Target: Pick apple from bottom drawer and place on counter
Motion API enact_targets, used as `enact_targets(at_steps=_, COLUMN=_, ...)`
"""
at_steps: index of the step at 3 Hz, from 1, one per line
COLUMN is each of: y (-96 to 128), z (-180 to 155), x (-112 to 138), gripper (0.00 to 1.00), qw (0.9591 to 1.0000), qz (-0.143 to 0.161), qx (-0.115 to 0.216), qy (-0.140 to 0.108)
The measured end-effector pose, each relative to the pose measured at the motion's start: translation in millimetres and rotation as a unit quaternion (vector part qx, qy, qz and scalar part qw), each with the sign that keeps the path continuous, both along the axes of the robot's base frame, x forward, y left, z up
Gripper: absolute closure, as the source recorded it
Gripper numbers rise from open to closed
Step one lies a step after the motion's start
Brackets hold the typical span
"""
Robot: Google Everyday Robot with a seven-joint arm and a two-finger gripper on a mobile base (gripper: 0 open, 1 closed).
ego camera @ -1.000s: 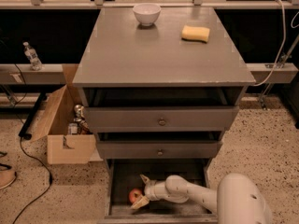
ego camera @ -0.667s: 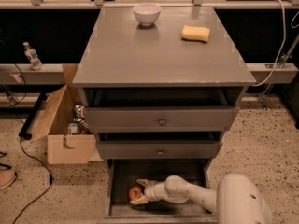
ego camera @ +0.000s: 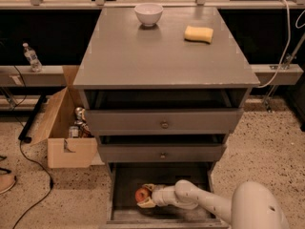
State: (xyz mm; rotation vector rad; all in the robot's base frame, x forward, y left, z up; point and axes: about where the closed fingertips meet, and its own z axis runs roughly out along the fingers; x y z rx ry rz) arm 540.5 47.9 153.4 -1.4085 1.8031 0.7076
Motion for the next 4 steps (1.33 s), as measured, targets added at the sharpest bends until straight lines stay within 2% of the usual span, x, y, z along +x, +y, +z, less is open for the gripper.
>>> enact_targets(at_steps=1, y=-43.1, z=39.5, x=2.8, gripper=0.96, qw=0.9994, qz=0.02, qx=0.014, qy=-0.025)
enact_targets(at_steps=3, y=-154.2, z=148.7, x=-11.8, gripper=1.0, qw=0.9927, qz=0.083, qx=0.048, qy=-0.072)
enact_targets(at_steps=4, y=-195.6, z=207.8, x=-29.8, gripper=1.0, qw=0.9876, qz=0.12, qx=0.063, qy=-0.08)
